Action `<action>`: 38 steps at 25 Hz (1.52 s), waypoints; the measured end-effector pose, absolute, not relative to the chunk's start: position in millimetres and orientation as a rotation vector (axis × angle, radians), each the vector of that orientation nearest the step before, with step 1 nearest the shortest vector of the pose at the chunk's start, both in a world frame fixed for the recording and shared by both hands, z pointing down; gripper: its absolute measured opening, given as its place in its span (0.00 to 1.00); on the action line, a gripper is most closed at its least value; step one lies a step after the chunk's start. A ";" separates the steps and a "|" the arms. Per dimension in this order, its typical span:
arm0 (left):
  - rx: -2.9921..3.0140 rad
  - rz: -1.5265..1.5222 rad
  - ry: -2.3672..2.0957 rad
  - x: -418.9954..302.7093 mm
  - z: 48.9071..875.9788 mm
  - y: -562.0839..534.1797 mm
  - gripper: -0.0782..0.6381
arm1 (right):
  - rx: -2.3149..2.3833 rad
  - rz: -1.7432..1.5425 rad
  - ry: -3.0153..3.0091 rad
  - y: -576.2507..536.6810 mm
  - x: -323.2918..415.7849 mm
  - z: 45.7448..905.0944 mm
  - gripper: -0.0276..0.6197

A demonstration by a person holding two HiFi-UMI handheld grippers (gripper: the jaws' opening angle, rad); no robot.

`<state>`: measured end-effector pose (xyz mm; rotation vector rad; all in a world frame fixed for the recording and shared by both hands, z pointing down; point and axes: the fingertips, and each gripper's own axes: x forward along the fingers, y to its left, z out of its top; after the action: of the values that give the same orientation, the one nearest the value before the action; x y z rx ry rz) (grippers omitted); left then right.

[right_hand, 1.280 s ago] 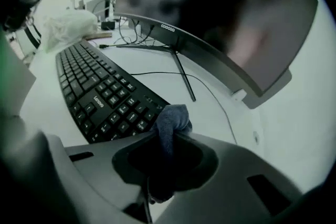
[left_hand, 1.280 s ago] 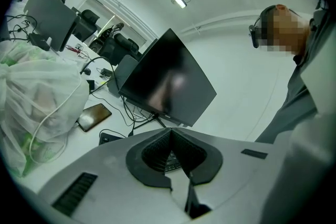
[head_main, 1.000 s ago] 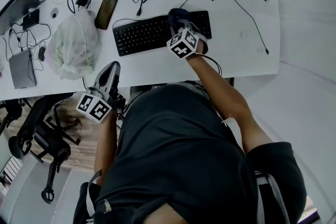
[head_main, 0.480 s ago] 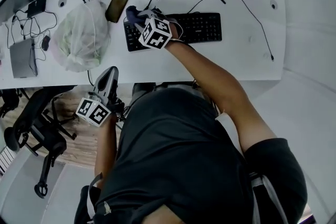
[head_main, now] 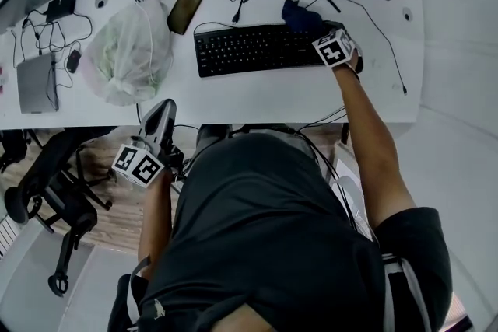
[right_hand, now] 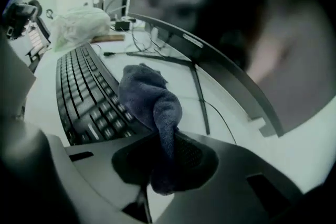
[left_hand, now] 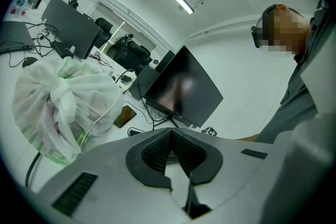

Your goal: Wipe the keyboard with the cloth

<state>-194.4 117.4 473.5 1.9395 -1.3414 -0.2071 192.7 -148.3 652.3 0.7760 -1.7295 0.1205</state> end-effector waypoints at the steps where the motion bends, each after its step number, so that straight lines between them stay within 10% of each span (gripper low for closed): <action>1: 1.945 -0.206 -1.334 -192.3 473.9 116.7 0.12 | 0.822 0.159 -1.660 -148.3 230.1 653.9 0.14; 6: 1.962 -0.187 -1.305 -181.0 475.9 112.3 0.12 | 1.051 0.241 -1.588 -147.7 309.2 634.0 0.14; 22: 1.960 -0.172 -1.353 -150.6 464.5 101.7 0.12 | 0.624 0.606 -1.962 3.7 124.1 652.2 0.14; 38: 2.183 -0.280 -1.466 -208.9 352.5 75.4 0.12 | 0.457 0.548 -2.722 10.5 67.3 378.7 0.13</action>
<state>-208.9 75.4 352.5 2.1828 -1.4661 -0.2800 67.3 10.5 378.7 0.4572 -2.7222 0.5475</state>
